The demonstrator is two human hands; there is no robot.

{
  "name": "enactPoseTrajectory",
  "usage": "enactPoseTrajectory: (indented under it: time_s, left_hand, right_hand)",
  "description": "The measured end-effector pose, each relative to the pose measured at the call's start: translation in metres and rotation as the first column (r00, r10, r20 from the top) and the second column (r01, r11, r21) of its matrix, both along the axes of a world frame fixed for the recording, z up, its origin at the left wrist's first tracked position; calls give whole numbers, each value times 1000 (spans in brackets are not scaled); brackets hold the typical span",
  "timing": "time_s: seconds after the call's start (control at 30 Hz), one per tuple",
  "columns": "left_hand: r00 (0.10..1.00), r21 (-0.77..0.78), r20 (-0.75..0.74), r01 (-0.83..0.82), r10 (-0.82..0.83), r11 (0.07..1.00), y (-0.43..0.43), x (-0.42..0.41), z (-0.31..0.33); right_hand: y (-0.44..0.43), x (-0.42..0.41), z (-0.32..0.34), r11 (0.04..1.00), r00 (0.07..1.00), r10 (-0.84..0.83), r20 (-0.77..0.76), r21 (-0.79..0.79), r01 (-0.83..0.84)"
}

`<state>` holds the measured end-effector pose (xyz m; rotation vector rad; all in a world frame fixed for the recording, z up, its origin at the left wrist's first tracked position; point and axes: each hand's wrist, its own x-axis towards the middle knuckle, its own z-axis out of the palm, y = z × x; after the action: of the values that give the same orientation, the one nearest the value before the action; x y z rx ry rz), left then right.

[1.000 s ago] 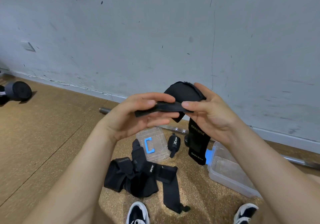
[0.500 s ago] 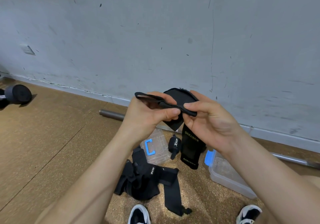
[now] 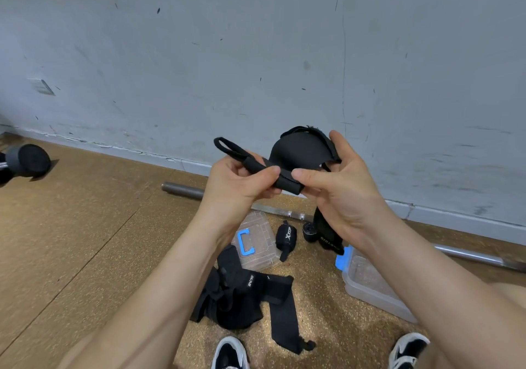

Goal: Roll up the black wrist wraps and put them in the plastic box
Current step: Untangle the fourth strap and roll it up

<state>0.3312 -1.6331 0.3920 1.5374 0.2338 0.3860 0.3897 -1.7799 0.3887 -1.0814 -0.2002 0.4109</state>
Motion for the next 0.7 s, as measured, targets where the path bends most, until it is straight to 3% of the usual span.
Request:
enactPoseTrajectory:
  time_s: [0.3, 0.47, 0.57, 0.7]
  left_hand:
    - [999, -40, -35, 3, -4, 999, -1, -2, 2]
    - [964, -253, 2, 256, -264, 933, 11, -6, 5]
    - [892, -246, 63, 449, -448, 859, 28, -11, 8]
    - [922, -163, 27, 385, -386, 908, 30, -10, 7]
  right_hand:
    - [-2, -2, -1, 997, 997, 70, 22, -32, -69]
    - [-4, 7, -2, 987, 984, 159, -73, 23, -158]
    - [-2, 9, -6, 964, 957, 261, -124, 79, -253]
    - [3, 4, -12, 932, 931, 338, -138, 190, -310]
